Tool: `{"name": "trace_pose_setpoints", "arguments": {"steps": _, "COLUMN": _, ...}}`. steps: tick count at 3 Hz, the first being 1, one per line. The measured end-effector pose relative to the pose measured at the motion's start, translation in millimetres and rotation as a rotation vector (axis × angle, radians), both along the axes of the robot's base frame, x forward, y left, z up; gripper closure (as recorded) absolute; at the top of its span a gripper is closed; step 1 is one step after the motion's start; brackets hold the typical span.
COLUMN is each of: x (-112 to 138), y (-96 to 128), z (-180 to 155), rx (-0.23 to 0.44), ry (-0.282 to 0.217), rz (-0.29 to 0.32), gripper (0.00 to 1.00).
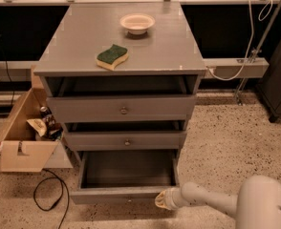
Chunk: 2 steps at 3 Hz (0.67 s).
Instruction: Close bottom drawer
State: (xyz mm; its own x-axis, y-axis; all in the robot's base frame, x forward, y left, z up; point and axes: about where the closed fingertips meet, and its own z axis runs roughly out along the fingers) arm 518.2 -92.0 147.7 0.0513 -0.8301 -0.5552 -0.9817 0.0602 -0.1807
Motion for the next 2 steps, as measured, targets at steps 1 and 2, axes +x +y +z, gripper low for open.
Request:
{"name": "trace_pose_setpoints", "arguments": {"steps": 1, "x": 13.6, "y": -8.1, "z": -2.9, "rx": 0.044, "ry": -0.041, "rz": -0.047, "gripper": 1.0}}
{"name": "trace_pose_setpoints", "arguments": {"steps": 2, "x": 25.1, "y": -16.4, "z": -7.2, "rx": 0.075, "ry": -0.07, "rz": -0.101, "gripper": 1.0}}
